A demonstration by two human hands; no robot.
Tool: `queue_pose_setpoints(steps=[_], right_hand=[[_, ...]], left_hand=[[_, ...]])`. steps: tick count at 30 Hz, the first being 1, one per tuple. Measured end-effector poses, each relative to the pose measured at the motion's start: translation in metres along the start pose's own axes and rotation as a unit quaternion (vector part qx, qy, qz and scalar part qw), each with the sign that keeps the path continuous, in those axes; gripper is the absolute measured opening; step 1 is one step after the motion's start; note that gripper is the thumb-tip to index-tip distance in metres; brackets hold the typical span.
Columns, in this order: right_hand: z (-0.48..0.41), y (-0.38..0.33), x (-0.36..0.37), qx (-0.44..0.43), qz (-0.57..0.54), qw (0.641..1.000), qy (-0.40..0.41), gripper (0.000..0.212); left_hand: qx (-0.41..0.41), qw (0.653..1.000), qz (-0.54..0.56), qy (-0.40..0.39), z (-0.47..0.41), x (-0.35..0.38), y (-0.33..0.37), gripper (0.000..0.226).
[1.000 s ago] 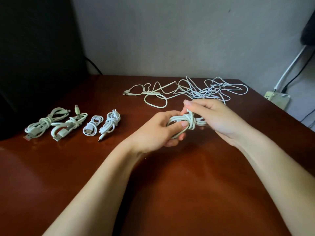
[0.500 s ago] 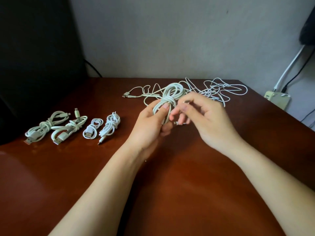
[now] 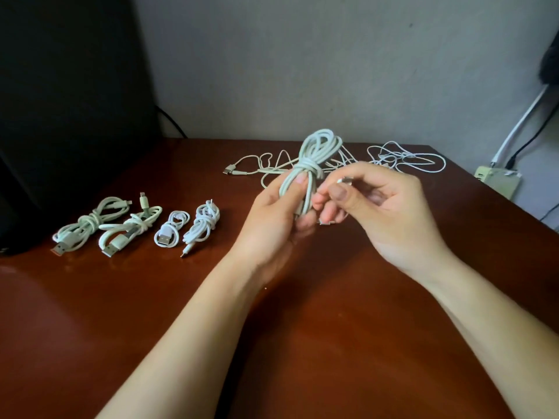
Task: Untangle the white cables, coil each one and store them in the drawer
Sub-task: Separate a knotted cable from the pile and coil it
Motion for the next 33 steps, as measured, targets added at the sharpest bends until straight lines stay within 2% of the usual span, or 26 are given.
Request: queue_pose_setpoints(steps=[4, 9, 12, 15, 18, 21, 27, 33], right_hand=[[0.001, 0.007, 0.006, 0.020, -0.039, 0.999, -0.007, 0.014], [-0.004, 0.010, -0.016, 0.063, -0.089, 0.992, 0.068, 0.016], [-0.005, 0.015, -0.023, 0.086, -0.082, 0.990, 0.070, 0.014], [-0.004, 0.029, -0.024, 0.141, -0.090, 0.984, 0.066, 0.013], [-0.001, 0.039, -0.024, 0.193, -0.115, 0.973, 0.061, 0.013], [0.002, 0.043, -0.023, 0.229, -0.134, 0.962, 0.061, 0.012], [0.003, 0.043, -0.028, 0.234, -0.108, 0.964, 0.071, 0.016], [0.001, 0.039, -0.035, 0.207, -0.091, 0.971, 0.073, 0.017]], left_hand=[[-0.023, 0.995, 0.094, 0.010, -0.003, -0.010, 0.001, 0.021], [-0.030, 0.995, 0.082, -0.044, 0.000, 0.003, 0.000, 0.020], [-0.027, 0.997, 0.053, -0.054, 0.000, 0.005, 0.000, 0.018], [-0.038, 0.992, 0.105, -0.051, 0.000, 0.004, -0.002, 0.011], [-0.051, 0.984, 0.153, -0.072, 0.001, 0.009, -0.003, 0.017], [-0.057, 0.981, 0.152, -0.101, 0.003, 0.015, -0.004, 0.021], [-0.053, 0.985, 0.079, -0.143, 0.005, 0.017, -0.007, 0.025], [-0.060, 0.985, 0.077, -0.140, 0.006, 0.017, -0.008, 0.019]])
Point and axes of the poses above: each hand's wrist, its own z-axis away from the middle knuckle, its own x-axis out of the palm, y = z × x, the point moved 10 cm from there along -z, towards the middle knuckle, and after that the axes turned 4 degrees about -z, right-handed, at the moved point
